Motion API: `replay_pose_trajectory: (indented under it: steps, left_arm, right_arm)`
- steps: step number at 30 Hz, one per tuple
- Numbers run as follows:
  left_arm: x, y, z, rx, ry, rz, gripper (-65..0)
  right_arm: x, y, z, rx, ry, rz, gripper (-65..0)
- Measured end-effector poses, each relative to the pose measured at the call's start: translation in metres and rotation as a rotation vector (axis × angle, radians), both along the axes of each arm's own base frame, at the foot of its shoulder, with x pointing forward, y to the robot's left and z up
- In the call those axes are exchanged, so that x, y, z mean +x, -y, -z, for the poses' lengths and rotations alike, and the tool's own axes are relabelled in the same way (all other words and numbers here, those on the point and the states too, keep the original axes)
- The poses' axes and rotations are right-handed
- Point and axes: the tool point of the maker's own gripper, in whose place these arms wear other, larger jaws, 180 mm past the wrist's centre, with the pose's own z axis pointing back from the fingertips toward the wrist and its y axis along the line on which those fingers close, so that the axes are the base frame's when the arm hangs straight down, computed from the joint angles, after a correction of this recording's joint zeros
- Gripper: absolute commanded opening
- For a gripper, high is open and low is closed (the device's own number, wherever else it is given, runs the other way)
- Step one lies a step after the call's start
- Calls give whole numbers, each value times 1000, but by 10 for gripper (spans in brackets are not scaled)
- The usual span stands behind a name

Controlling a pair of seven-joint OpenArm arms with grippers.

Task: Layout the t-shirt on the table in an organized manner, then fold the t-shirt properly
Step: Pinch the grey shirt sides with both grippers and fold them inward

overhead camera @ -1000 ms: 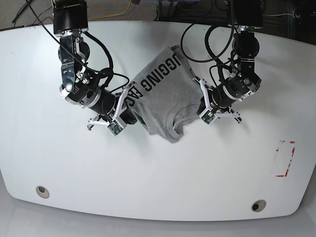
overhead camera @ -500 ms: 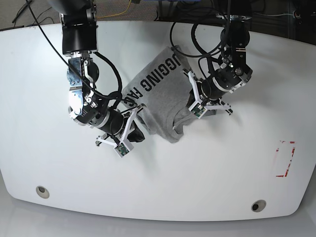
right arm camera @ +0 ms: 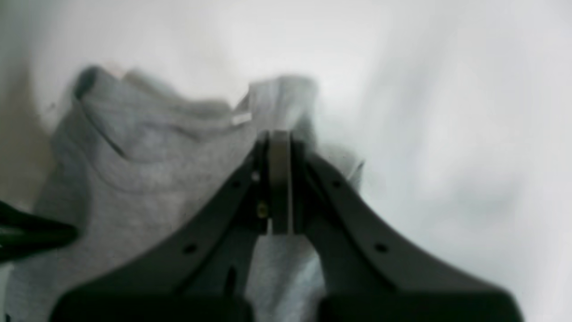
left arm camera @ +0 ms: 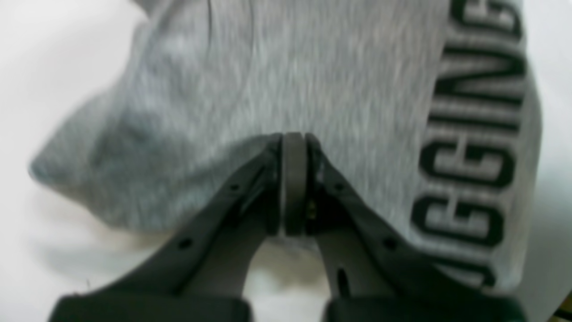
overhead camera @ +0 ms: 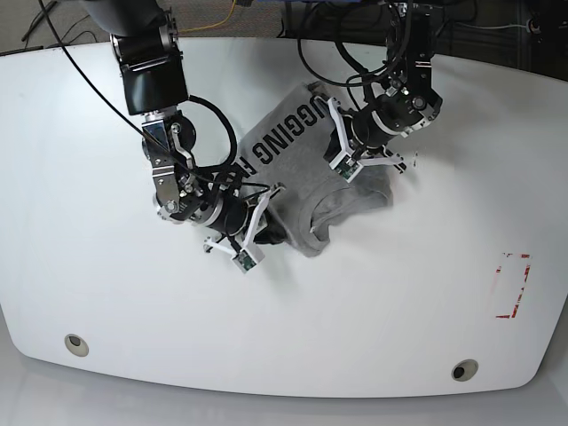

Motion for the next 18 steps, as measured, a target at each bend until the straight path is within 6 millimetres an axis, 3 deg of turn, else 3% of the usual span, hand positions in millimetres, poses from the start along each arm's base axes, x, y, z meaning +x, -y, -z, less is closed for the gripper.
replay_pose_trajectory:
  steps: [5,11,18]
  left_arm:
    - [-1,0,1,1,-4,2,-650]
    - [-3,-6,9,20,-21,12,-650]
    - [7,-20,20,59,-37,17,-650]
  right_arm:
    - [-11,6,24,15,-46,30,-647]
    - [-24,21,38,7,-61,43,-647]
    - [-37,35,39,-12,-52,47,-649]
